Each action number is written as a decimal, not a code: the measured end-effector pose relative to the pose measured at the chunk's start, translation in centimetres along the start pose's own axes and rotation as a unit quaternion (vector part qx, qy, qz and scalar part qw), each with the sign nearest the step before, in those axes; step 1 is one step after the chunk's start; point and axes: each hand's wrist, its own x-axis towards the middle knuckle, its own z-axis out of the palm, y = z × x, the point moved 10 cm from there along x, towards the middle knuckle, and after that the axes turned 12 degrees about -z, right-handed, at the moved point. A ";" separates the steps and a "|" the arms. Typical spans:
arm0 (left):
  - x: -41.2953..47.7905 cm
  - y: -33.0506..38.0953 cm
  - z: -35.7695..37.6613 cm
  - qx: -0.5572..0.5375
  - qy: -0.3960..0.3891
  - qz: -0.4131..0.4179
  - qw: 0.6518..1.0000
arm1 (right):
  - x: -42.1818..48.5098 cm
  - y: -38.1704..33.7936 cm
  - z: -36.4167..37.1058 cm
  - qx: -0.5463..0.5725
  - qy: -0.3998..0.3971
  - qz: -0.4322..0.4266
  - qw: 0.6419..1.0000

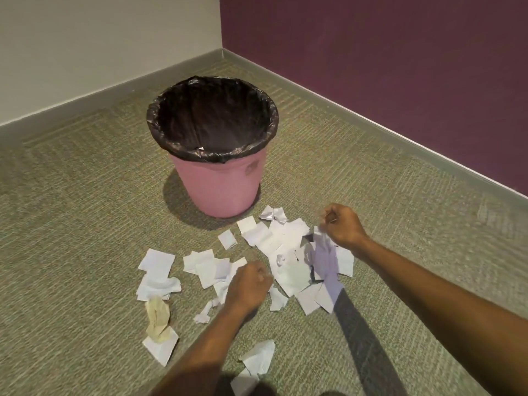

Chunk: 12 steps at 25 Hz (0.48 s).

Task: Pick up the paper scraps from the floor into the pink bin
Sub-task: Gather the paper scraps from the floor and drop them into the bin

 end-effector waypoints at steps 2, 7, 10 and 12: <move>0.4 1.1 2.8 0.068 -0.027 0.018 0.997 | -0.5 2.8 0.2 -0.089 -0.034 0.019 0.995; 0.9 5.4 4.2 0.286 0.078 0.110 0.949 | -1.3 5.4 3.7 -0.260 -0.158 0.016 0.952; 2.9 5.6 6.0 0.351 0.020 0.134 0.926 | -1.7 5.2 6.2 -0.337 -0.209 -0.006 0.918; 4.0 4.8 7.2 0.388 -0.038 0.116 0.914 | -1.9 5.5 7.1 -0.376 -0.233 -0.005 0.897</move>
